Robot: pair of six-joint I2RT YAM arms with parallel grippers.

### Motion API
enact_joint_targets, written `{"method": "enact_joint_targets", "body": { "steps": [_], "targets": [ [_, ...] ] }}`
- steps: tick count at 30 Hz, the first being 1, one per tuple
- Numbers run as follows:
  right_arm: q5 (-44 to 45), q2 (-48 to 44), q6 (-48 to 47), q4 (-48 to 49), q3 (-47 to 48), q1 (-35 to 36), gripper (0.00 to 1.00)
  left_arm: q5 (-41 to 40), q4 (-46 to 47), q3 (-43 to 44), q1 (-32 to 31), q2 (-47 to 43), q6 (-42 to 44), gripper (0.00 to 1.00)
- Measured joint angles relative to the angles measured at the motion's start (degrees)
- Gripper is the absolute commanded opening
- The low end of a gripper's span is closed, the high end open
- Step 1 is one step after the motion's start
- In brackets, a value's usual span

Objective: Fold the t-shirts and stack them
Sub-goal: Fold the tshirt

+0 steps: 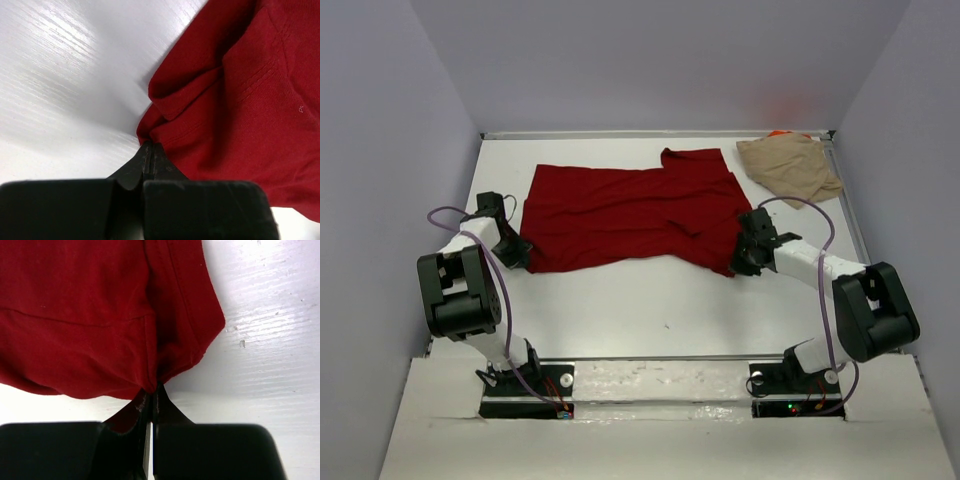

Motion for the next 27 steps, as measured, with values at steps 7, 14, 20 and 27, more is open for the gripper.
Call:
{"method": "enact_joint_targets", "body": {
  "steps": [7, 14, 20, 27],
  "targets": [
    [1.44, -1.20, 1.55, 0.28, -0.02, -0.07, 0.00, 0.02, 0.00, -0.24, 0.00, -0.50, -0.02, 0.00],
    [4.35, -8.09, 7.45, -0.22, -1.14, -2.14, 0.00, -0.31, -1.14, -3.91, 2.01, -6.01, -3.50, 0.00],
    [2.47, -9.49, 8.28, -0.02, -1.01, -8.33, 0.00, -0.59, -3.37, -4.31, 7.56, -9.11, -4.83, 0.00],
    [-2.05, -5.97, 6.71, -0.20, -0.74, -12.41, 0.00, 0.04, -5.79, -3.93, 13.18, -9.66, -4.37, 0.00]
  ]
}}
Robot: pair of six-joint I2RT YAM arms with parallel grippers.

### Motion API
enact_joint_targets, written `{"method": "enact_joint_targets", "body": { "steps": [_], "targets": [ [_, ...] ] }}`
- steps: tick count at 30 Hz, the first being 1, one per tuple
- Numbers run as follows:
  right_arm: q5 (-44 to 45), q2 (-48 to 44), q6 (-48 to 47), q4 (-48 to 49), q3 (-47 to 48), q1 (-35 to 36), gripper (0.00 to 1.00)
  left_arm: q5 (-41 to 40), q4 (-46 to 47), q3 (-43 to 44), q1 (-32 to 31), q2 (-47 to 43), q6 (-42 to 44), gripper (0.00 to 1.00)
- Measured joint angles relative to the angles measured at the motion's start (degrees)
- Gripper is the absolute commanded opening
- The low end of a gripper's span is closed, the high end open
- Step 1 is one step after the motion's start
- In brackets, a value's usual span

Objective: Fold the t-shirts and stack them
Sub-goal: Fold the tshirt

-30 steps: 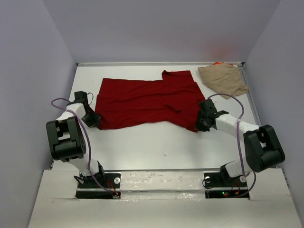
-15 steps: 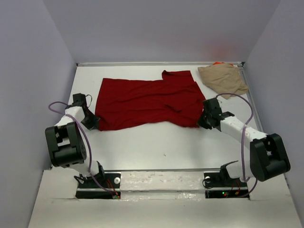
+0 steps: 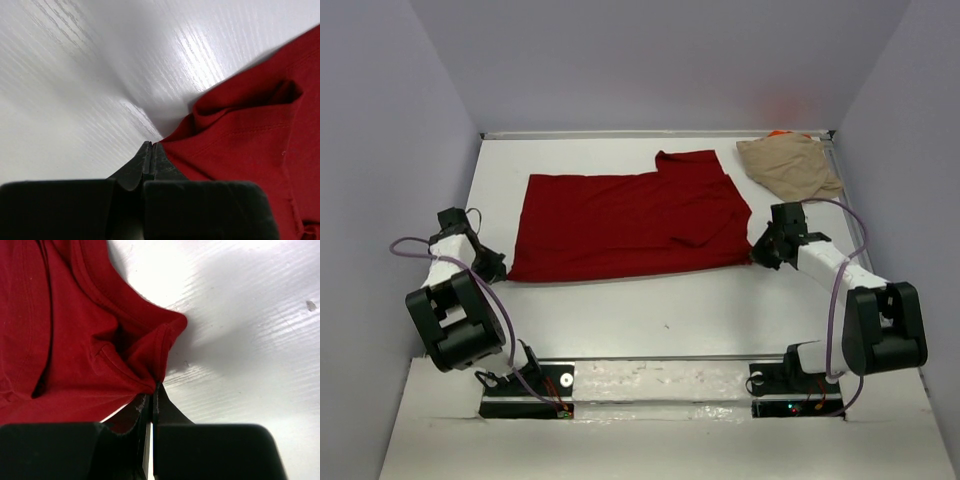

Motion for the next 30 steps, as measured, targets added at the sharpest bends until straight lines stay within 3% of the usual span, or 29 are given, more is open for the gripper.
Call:
{"method": "enact_joint_targets", "body": {
  "steps": [9, 17, 26, 30],
  "targets": [
    [-3.06, 0.98, -1.27, 0.17, 0.63, -0.52, 0.00, 0.59, -0.37, -0.02, 0.72, 0.00, 0.57, 0.00],
    [-3.23, -9.35, -1.29, -2.69, 0.52, -0.50, 0.00, 1.22, -2.38, -0.04, 0.98, -2.95, -0.61, 0.00],
    [-3.04, -9.29, -1.97, -4.79, -0.02, -0.48, 0.00, 1.68, -3.76, -0.04, 0.98, -5.88, -0.85, 0.11],
    [-3.06, -8.92, -2.91, -4.81, 0.02, -0.46, 0.16, 2.12, -3.69, -0.04, 1.03, -5.35, -0.90, 0.22]
  ]
}}
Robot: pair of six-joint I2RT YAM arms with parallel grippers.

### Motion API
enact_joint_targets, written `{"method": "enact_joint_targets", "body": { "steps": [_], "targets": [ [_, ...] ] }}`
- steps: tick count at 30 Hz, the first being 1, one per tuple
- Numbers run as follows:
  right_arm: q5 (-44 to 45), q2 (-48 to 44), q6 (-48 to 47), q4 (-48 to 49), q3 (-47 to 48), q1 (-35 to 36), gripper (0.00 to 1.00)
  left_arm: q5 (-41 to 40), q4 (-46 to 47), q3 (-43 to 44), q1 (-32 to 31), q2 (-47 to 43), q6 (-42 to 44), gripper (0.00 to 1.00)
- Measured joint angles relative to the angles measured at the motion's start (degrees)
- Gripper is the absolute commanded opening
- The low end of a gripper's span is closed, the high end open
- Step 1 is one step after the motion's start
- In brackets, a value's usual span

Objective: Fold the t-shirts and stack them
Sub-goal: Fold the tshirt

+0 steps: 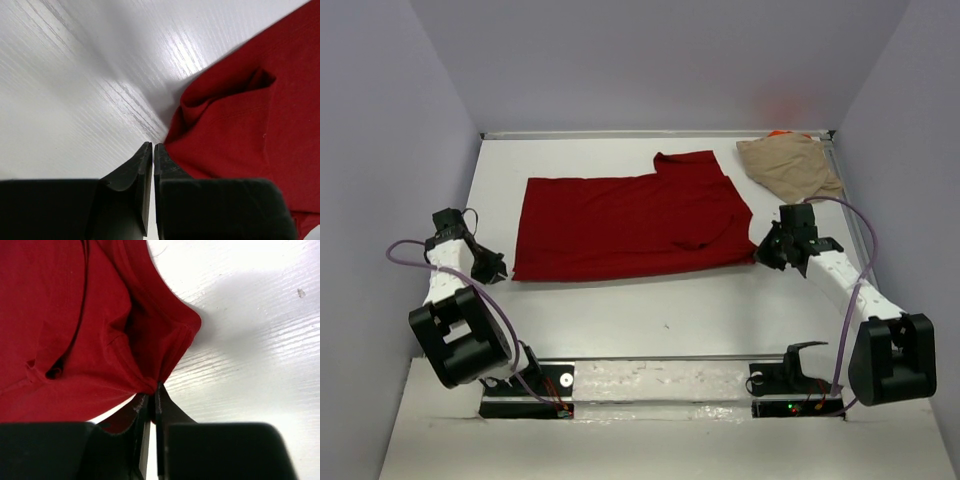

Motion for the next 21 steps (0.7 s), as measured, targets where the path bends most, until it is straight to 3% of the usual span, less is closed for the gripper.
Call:
{"method": "enact_joint_targets", "body": {
  "steps": [2, 3, 4, 6, 9, 14, 21],
  "targets": [
    [0.02, 0.83, -0.44, -0.02, 0.11, -0.02, 0.29, 0.02, 0.11, 0.00, 0.15, 0.35, 0.11, 0.28],
    [0.07, 1.29, -0.70, -0.02, 0.15, -0.02, 0.34, 0.22, 0.22, 0.00, 0.22, 0.59, 0.15, 0.48],
    [0.13, 1.64, -0.76, -0.09, 0.15, -0.02, 0.43, 0.33, 0.28, -0.02, 0.24, 0.76, 0.28, 0.59],
    [0.20, 1.84, -1.05, -0.31, 0.20, -0.02, 0.51, 1.16, 0.63, -0.22, 0.28, 1.16, 0.26, 0.80],
    [0.31, 1.88, -1.62, -0.42, 0.31, -0.02, 0.60, 2.08, 0.59, -0.48, 0.31, 1.51, 0.20, 0.98],
    [0.94, 2.47, -2.60, -0.57, 1.14, -0.02, 0.64, 1.92, 0.42, -0.44, 0.31, 1.53, 0.15, 0.99],
    [5.22, 4.68, -6.45, -1.22, 7.04, 2.21, 0.63, -1.68, -0.31, 4.11, -0.55, 1.49, 0.13, 0.99]
  ]
}}
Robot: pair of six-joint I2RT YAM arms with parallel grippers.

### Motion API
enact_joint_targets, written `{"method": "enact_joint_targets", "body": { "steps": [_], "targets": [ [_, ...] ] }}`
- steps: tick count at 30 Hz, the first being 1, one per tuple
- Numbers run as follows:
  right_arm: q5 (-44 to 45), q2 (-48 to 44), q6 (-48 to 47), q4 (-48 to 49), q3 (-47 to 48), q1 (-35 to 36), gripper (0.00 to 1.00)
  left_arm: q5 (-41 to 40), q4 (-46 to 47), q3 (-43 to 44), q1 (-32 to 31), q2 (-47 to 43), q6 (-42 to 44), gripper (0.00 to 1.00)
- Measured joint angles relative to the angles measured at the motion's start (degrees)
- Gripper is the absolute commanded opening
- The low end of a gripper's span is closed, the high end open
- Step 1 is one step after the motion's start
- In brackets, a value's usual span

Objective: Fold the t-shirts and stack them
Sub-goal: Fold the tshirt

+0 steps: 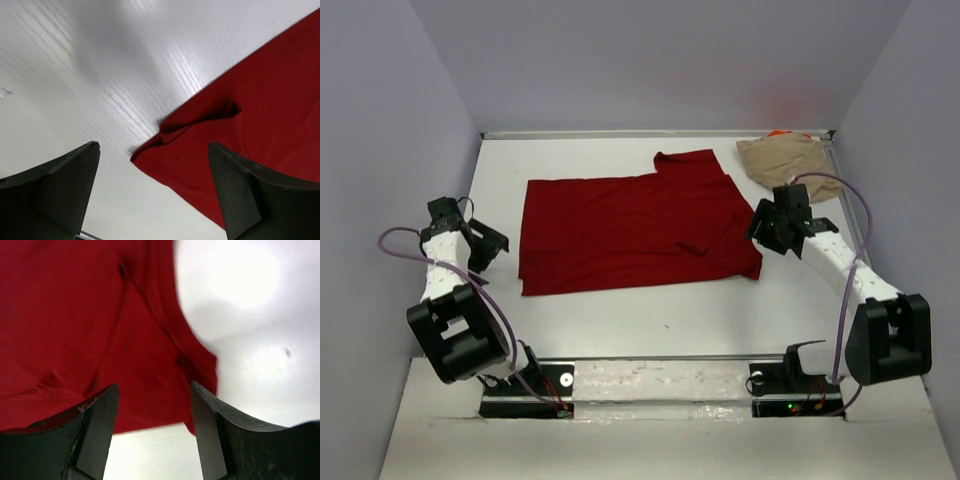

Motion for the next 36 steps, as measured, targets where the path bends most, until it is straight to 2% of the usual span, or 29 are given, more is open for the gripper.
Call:
{"method": "enact_joint_targets", "body": {
  "steps": [3, 7, 8, 10, 11, 13, 17, 20, 26, 36],
  "targets": [
    [-0.61, 5.77, -2.89, 0.55, 6.64, 1.09, 0.58, -2.16, 0.50, 3.34, -2.34, 0.04, -0.02, 0.97],
    [-3.48, 15.45, -7.10, 1.81, 14.62, 3.15, 0.50, -5.64, 2.84, 7.87, -9.44, 1.62, -0.42, 0.94],
    [-4.79, 17.25, -7.69, 2.05, 15.76, 3.30, 0.45, -6.21, 3.52, 8.92, -11.69, 3.08, -0.57, 0.89],
    [-9.22, 21.46, -8.59, 2.56, 18.40, 3.63, 0.36, -6.62, 4.83, 10.01, -14.80, 5.60, -0.85, 0.86],
    [-11.39, 23.71, -8.76, 2.78, 19.61, 4.09, 0.27, -6.60, 5.42, 10.58, -16.81, 7.67, -0.79, 0.85],
    [-14.12, 26.10, -9.22, 3.34, 20.33, 4.83, 0.24, -6.10, 6.47, 11.10, -19.74, 11.32, -0.61, 0.81],
    [-17.09, 26.69, -9.90, 3.28, 20.37, 8.17, 0.48, -5.70, 6.84, 11.10, -23.08, 15.17, -0.17, 0.74],
    [-19.28, 26.64, -10.19, 3.56, 20.24, 11.39, 0.53, -6.21, 7.17, 11.10, -23.52, 15.04, 0.22, 0.73],
    [-20.31, 23.89, -10.34, 3.56, 17.84, 15.54, 0.55, -8.46, 7.23, 11.10, -24.09, 13.42, 0.94, 0.73],
    [-19.37, 19.80, -9.57, 3.54, 13.40, 15.89, 0.56, -9.11, 7.26, 11.13, -24.52, 12.48, 1.92, 0.73]
  ]
}}
